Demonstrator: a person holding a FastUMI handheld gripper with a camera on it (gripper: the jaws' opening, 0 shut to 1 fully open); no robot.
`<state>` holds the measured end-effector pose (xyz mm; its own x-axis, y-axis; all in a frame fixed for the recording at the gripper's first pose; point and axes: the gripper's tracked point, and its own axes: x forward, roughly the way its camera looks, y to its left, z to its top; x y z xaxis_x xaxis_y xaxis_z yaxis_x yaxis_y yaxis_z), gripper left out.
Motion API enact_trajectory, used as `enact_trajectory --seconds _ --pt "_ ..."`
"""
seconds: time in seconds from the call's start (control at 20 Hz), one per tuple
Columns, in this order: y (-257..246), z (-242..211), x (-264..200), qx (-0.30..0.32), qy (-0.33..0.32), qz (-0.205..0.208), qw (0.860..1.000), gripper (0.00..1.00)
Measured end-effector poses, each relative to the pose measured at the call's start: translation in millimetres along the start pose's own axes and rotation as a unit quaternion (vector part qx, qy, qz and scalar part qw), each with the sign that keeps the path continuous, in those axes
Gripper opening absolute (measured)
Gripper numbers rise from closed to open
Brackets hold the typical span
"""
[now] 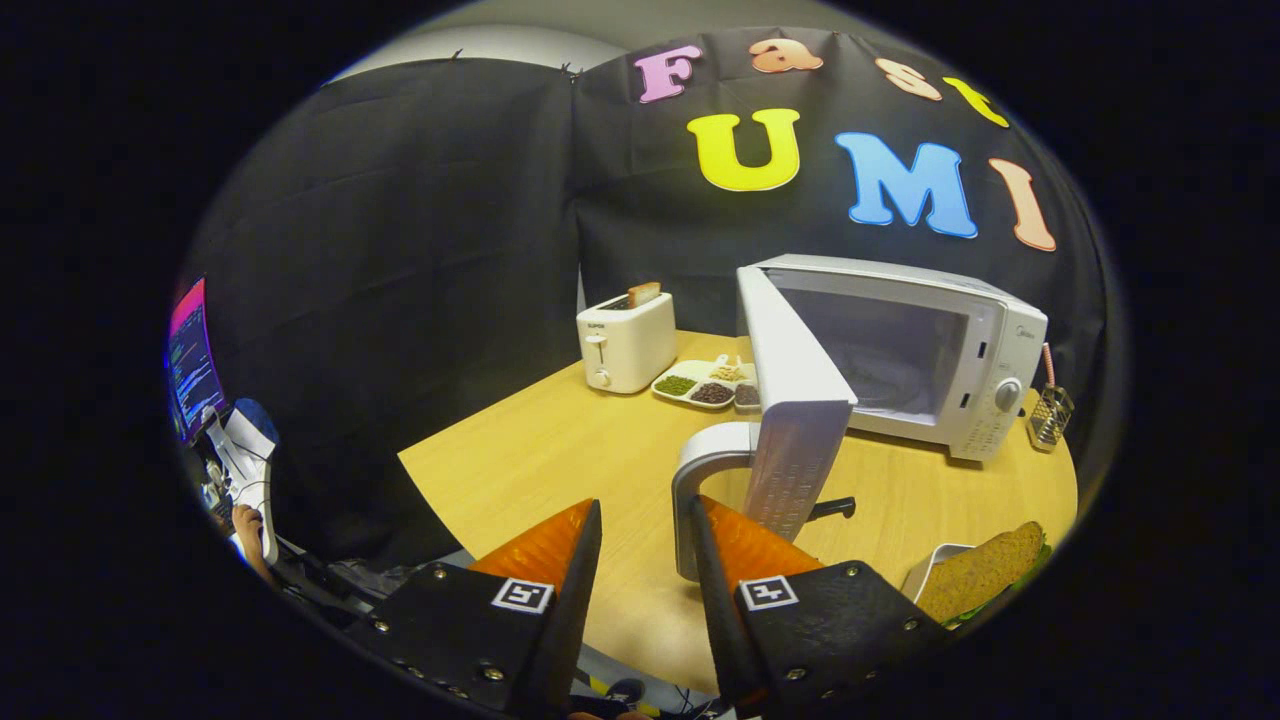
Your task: Open the microwave, put the food inside, and close the microwave door.
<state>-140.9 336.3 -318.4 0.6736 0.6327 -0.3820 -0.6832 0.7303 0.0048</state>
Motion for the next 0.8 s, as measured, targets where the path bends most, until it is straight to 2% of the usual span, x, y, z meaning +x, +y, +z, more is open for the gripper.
enact_trajectory --seconds 0.3,0.55,0.7,0.8 --pt "45.7 -6.6 25.1 -0.013 0.011 0.036 0.999 0.53" --pt "74.2 -0.6 43.3 -0.032 0.011 0.082 0.996 0.53" --pt "92.7 25.2 30.6 -0.021 -0.012 0.135 0.991 0.54" --pt "95.8 43.1 6.0 -0.037 -0.029 0.162 0.986 0.54"
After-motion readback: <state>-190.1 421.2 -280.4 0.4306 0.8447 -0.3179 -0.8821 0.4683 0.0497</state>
